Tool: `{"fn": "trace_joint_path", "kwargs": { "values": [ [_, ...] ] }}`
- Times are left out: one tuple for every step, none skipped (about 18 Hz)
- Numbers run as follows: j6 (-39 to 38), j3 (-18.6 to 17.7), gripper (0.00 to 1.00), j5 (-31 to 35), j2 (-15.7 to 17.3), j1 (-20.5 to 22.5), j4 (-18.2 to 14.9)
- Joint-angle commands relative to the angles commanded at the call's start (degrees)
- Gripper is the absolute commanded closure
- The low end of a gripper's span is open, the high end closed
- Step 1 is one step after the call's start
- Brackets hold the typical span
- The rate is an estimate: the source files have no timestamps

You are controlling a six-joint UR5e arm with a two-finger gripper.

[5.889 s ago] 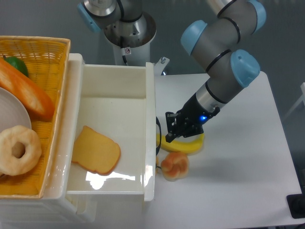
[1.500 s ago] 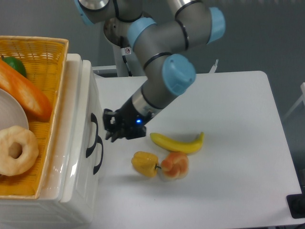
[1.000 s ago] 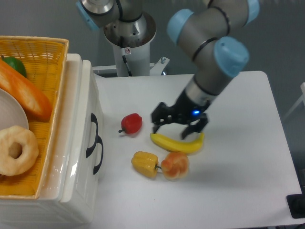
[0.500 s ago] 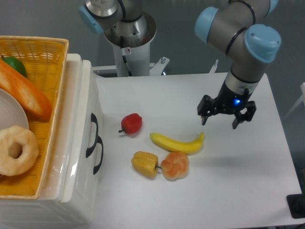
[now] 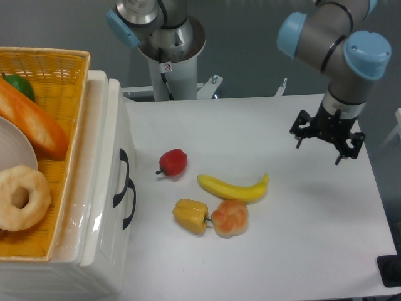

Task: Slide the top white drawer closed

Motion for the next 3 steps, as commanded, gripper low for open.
{"fn": "trace_joint_path", "kwargs": {
  "values": [
    [0.9,0.4,0.0,0.8,-0.5,0.2,0.0],
    [1.2,0.6,0.0,1.4,-1.2,0.4,0.0],
    [1.2,0.7,0.0,1.7,-1.6,0.4,0.0]
  ]
}}
